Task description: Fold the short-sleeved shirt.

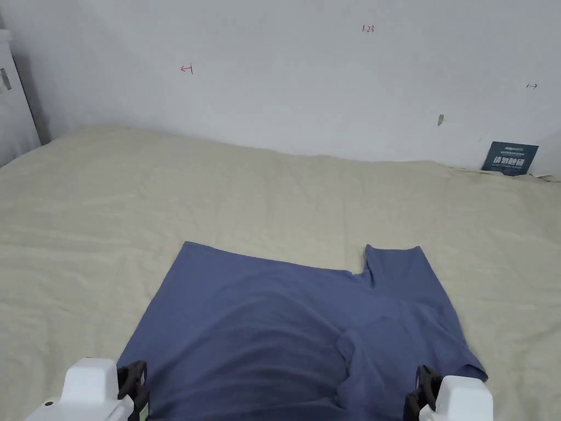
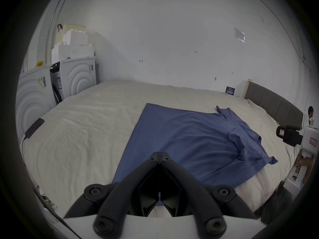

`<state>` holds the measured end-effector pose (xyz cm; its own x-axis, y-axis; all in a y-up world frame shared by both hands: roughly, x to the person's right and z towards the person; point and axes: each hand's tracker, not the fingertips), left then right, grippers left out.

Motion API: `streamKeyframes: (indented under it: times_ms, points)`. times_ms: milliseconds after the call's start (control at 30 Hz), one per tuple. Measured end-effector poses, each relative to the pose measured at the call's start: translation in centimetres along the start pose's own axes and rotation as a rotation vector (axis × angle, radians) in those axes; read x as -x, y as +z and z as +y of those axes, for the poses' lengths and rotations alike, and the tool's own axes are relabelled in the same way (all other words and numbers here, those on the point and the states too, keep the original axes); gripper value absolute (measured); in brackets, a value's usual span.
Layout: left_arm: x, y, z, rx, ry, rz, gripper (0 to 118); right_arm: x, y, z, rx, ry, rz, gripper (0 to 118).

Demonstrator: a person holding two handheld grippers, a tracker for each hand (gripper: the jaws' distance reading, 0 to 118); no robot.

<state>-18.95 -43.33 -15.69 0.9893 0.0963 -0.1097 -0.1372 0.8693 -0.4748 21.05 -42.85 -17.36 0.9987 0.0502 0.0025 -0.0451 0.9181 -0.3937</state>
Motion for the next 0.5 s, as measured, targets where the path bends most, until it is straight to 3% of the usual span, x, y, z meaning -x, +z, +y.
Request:
streamKeyframes:
  times_ms: [267, 500]
  points:
    - [2.4, -5.8, 5.2, 0.037, 0.071, -0.027, 0, -0.2, -1.9, 0.6, 0.029, -0.001, -0.001, 0]
    - [2.8, -8.5, 9.2, 0.064, 0.016, -0.021, 0, -1.0, -2.8, 1.2, 0.044, -0.002, -0.009, 0]
